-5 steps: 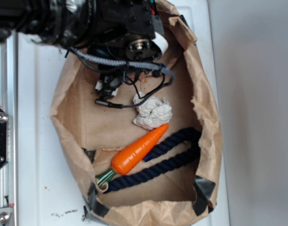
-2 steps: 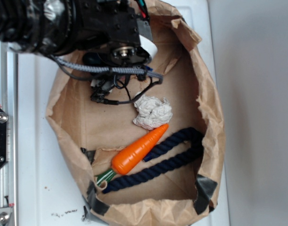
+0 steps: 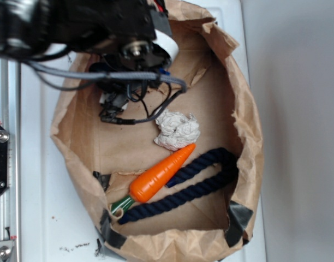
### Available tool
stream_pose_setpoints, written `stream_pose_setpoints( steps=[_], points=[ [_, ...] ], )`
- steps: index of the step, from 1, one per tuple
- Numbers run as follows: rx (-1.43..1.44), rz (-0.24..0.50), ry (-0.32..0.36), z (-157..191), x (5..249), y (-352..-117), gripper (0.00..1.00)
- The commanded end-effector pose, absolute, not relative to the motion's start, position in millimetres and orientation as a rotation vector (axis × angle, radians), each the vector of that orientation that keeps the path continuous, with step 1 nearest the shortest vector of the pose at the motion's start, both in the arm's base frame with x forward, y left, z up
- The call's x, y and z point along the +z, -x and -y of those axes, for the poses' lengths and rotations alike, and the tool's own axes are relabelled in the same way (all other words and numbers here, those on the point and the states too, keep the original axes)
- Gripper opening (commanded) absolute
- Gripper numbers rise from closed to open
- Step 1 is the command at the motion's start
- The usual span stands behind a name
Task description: Grab the plastic pickle.
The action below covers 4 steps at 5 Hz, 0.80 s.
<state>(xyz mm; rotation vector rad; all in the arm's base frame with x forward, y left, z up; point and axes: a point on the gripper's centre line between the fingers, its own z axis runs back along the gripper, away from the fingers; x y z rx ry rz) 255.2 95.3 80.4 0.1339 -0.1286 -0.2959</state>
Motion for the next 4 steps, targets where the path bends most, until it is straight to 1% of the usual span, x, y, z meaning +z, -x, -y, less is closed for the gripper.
stream_pose_setpoints(
  steps=[1,2,3,4],
  points=[
    [-0.118,0.298,-0.167,-84,170,-255,0.0],
    [-0.11,0.326,-0.13,-67,191,-252,0.0],
    [-0.097,0.324,-0.143,-29,217,-264,0.0],
    [-0.082,0.293,-0.116,-12,236,-269,0.0]
  ],
)
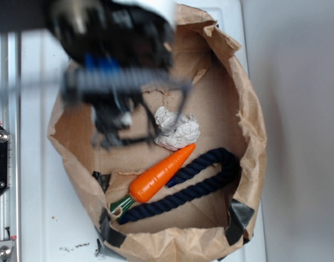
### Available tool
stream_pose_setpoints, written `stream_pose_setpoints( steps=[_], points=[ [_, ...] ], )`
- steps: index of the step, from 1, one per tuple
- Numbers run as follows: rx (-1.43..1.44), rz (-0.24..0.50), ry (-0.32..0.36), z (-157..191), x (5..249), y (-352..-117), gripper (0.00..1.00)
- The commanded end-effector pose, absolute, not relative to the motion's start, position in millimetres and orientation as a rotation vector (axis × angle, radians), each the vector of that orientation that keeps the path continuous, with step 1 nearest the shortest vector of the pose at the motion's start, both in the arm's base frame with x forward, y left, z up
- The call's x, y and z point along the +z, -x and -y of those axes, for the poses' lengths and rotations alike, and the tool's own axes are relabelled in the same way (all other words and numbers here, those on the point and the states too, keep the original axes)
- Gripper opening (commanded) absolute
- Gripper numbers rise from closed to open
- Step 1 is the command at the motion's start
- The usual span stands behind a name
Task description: Grab the plastic pickle.
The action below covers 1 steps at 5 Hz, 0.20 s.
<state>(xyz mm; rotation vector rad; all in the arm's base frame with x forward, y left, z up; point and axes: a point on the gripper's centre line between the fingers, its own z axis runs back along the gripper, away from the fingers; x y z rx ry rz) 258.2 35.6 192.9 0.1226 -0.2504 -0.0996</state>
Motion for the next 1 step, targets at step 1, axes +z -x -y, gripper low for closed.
stream_pose_setpoints(
  steps=[1],
  points=[
    [-0.1,0.327,-0.129,-6.3,250.0,-265.3,0.0]
  ],
)
